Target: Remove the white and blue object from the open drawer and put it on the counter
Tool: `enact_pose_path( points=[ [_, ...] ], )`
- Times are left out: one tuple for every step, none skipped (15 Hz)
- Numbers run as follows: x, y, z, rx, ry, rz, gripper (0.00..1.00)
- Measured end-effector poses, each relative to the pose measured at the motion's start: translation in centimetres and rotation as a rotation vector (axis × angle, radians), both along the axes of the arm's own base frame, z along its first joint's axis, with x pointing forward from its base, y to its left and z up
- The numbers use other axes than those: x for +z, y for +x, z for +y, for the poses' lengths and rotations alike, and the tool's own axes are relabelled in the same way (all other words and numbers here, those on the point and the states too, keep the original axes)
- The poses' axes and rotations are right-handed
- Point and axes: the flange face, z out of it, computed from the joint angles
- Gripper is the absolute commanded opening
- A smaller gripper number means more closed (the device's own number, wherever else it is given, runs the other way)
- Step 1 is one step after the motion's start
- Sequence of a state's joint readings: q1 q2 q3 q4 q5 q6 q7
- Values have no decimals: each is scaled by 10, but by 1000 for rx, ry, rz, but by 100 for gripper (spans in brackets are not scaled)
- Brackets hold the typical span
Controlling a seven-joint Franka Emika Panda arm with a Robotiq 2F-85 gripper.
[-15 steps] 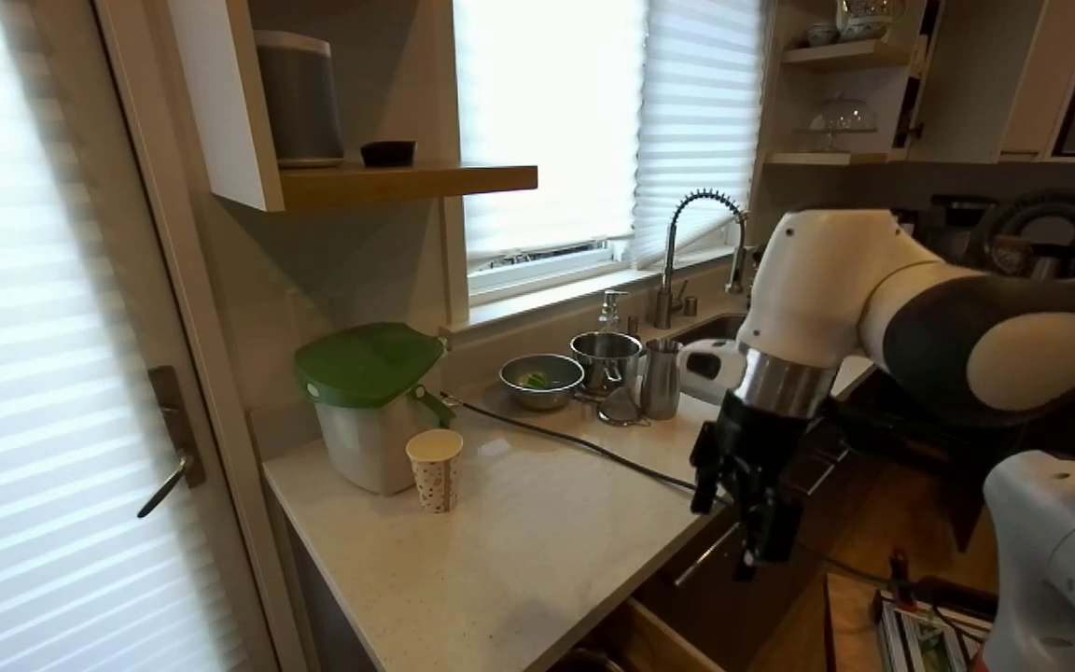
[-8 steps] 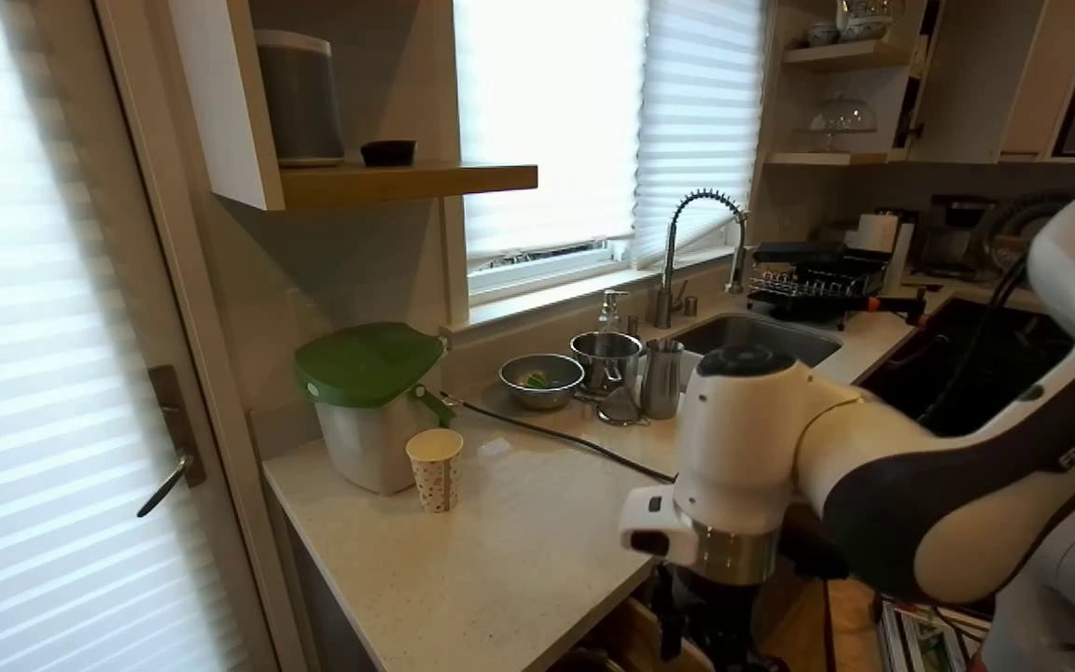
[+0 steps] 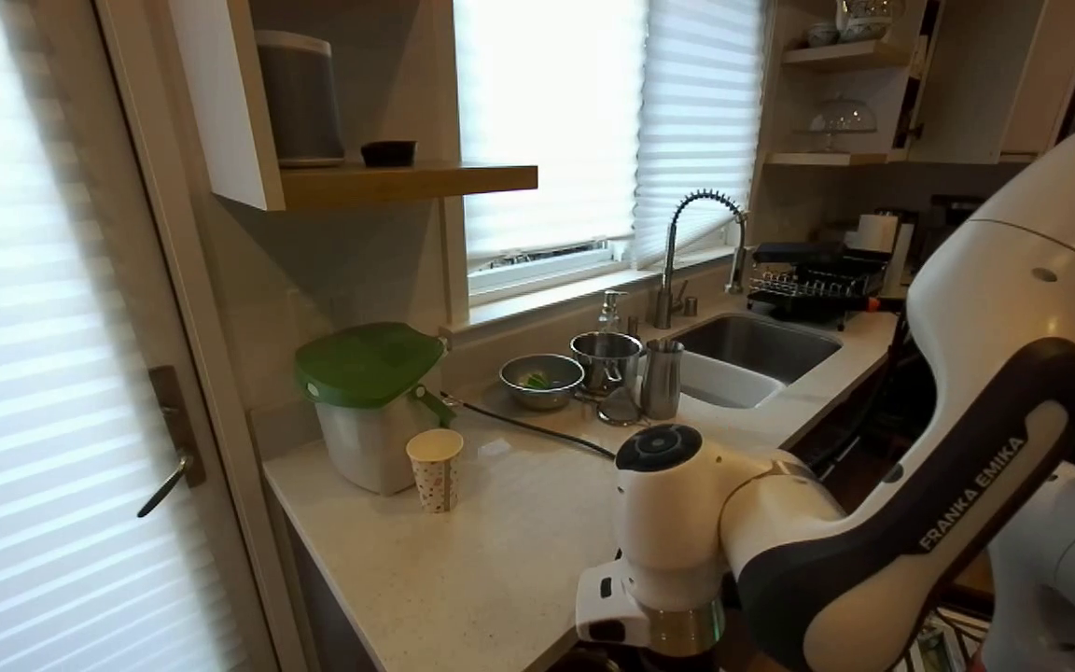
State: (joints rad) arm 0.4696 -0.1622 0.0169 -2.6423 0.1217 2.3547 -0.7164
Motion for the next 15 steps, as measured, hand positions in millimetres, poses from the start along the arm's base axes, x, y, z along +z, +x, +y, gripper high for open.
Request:
enact_pose_path(
  points=[
    [0, 0, 0, -7, -13, -5, 100],
    [-2, 0, 0, -13, -29, -17, 100],
    [-7, 0, 2, -11, -47, -40, 100],
    [-14, -1, 5, -9, -63, -68, 100],
    [-22, -1, 9, -10, -69, -101, 100],
    [-31, -2, 12, -16, -69, -130, 100],
    [-39, -3, 15, -21, -70, -153, 100],
    [-46, -4, 18, -27, -68, -174, 100],
    [-53, -5, 21, -27, -63, -197, 100],
    [-60, -6, 23, -25, -57, -221, 100],
    [-66, -6, 26, -16, -46, -248, 100],
    [-72, -5, 29, -8, -32, -272, 100],
    [-78, -5, 30, 3, -16, -294, 100],
    [-83, -4, 30, 8, -2, -311, 100],
    [-88, -2, 30, 12, 10, -322, 100]
  ],
)
